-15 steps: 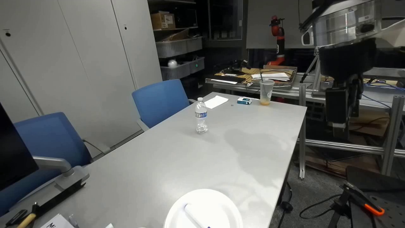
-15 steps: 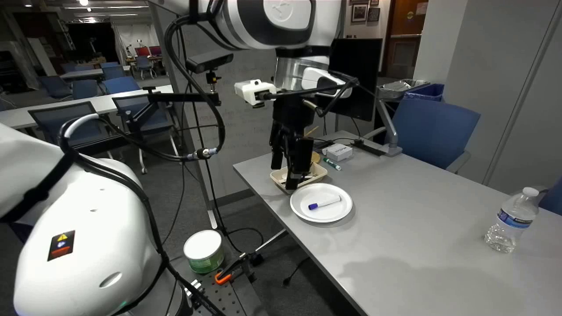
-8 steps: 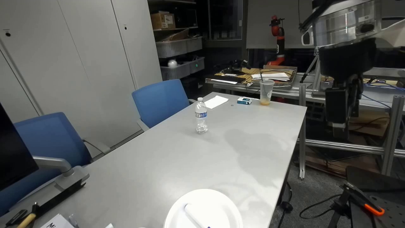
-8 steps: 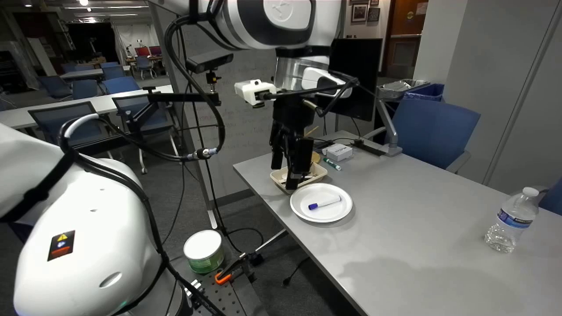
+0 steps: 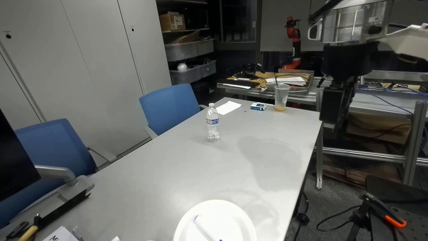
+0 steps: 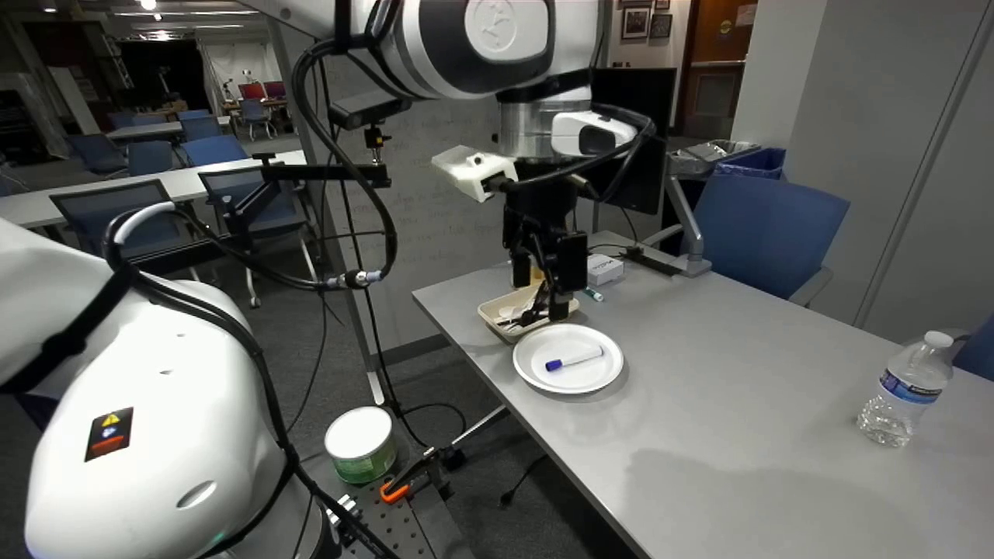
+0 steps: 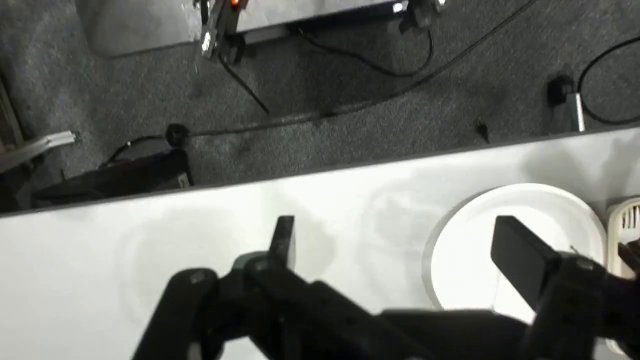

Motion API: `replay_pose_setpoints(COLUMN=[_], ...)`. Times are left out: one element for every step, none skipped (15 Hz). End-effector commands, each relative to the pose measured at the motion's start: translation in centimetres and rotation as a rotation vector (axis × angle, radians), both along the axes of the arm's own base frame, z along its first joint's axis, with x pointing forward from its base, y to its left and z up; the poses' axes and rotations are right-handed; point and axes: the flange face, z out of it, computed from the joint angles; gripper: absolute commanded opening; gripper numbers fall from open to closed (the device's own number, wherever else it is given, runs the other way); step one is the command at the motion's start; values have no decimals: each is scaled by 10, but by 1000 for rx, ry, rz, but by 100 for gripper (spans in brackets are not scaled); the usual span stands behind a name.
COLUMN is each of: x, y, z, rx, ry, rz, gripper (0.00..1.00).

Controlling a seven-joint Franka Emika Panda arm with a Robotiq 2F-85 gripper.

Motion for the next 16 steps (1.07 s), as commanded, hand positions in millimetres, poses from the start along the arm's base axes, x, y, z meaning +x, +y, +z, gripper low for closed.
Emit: replay_pose_setpoints(x=[5, 6, 7, 67, 72, 83, 97, 111, 125, 140, 105, 117, 127, 133, 136, 138], y=[0, 0, 0, 12, 16, 22, 27, 34, 40, 42, 31, 35, 37, 38, 38, 38], z=[-1, -3, -4, 19, 23, 32, 39, 46, 52, 54, 47, 50, 50, 49, 48, 47], rx=[-13, -2, 4, 2, 10, 22, 22, 27, 30, 27, 16, 19, 21, 23, 24, 24], ry=[-113, -121, -128, -132, -132, -130, -129, -128, -123, -113, -153, -145, -136, -129, -126, -124], rz=[83, 97, 115, 116, 121, 123, 122, 126, 131, 132, 134, 139, 141, 142, 142, 142], gripper=[100, 100, 100, 100, 100, 100, 100, 100, 100, 100, 100, 100, 100, 100, 100, 100])
